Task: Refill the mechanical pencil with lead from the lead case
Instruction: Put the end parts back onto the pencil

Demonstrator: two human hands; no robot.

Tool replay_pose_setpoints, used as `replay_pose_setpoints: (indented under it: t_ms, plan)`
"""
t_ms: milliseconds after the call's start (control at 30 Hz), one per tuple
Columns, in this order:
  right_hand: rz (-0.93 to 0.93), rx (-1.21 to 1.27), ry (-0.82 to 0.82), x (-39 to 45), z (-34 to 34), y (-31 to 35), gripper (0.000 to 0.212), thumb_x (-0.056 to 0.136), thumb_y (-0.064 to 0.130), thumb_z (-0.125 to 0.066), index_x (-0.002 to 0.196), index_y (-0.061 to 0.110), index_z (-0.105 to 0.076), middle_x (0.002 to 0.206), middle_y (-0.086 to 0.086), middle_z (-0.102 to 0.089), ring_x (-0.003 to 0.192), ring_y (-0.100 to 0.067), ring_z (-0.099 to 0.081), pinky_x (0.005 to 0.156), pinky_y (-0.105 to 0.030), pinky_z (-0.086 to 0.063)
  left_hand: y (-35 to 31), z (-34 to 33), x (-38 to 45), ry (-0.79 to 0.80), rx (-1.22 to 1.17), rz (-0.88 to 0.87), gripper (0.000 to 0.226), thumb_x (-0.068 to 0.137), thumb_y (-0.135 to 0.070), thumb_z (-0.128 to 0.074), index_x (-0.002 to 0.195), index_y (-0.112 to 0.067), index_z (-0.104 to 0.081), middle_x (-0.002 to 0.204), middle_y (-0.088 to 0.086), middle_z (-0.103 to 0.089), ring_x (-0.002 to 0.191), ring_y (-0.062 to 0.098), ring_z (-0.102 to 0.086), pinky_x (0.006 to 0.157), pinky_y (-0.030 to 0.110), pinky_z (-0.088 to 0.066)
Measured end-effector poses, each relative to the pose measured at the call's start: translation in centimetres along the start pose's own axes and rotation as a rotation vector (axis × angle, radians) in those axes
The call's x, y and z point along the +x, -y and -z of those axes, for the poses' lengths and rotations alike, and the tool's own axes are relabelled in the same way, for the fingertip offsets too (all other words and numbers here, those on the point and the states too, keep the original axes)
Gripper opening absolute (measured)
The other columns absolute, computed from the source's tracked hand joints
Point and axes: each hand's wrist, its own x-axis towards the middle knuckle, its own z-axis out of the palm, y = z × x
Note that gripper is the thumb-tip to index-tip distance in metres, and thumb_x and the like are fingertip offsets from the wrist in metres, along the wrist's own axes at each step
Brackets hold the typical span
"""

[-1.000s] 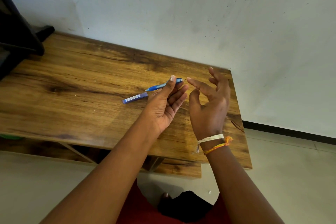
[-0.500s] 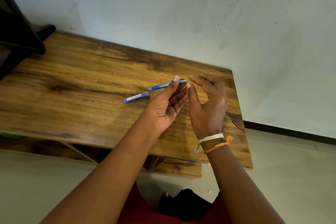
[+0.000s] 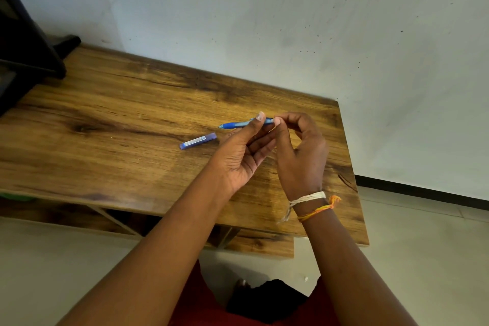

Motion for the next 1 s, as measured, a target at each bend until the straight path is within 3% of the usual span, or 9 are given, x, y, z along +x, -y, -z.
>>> replay_pose_setpoints:
  t_ms: [133, 433, 767, 1000]
  plan:
    - [0.019, -0.022, -0.05, 0.0, -0.1, 0.1, 0.011, 0.095, 0.019, -0.055, 0.099, 0.012, -0.063, 0.093, 0.002, -0.065, 0.086, -0.006, -0.06, 0.075, -0.01, -0.044, -0.2, 0.2, 0.1, -0.044, -0.026, -0.01, 0.017, 0.08, -0.018, -0.07, 0.068, -0.007, -0.076, 0.077, 0.01, -0.075, 0.074, 0.017, -0.074, 0.074, 0.028, -0.06]
    - [0.034, -0.01, -0.168, 0.2, 0.3, 0.9, 0.015, 0.097, 0.014, -0.046, 0.099, 0.006, -0.058, 0.092, -0.005, -0.062, 0.085, -0.015, -0.058, 0.074, -0.019, -0.045, -0.5, 0.2, 0.0, -0.109, -0.091, -0.014, 0.021, 0.081, -0.017, -0.069, 0.065, -0.004, -0.073, 0.074, 0.011, -0.075, 0.075, 0.019, -0.074, 0.069, 0.028, -0.061]
    - [0.029, -0.032, -0.151, 0.3, 0.2, 1.1, 0.016, 0.097, 0.014, -0.045, 0.1, 0.005, -0.058, 0.093, -0.005, -0.062, 0.086, -0.014, -0.057, 0.074, -0.018, -0.044, -0.6, 0.1, -0.2, -0.121, -0.121, -0.017, 0.018, 0.087, -0.018, -0.065, 0.077, -0.003, -0.068, 0.075, 0.01, -0.074, 0.075, 0.019, -0.074, 0.075, 0.029, -0.059]
    - [0.033, -0.038, -0.165, 0.2, 0.3, 1.0, 0.014, 0.097, 0.012, -0.046, 0.099, 0.005, -0.058, 0.092, -0.005, -0.061, 0.085, -0.015, -0.057, 0.073, -0.019, -0.044, -0.6, 0.1, -0.2, -0.099, -0.119, -0.013, 0.025, 0.086, -0.018, -0.066, 0.066, -0.004, -0.073, 0.075, 0.011, -0.075, 0.075, 0.019, -0.074, 0.074, 0.029, -0.06]
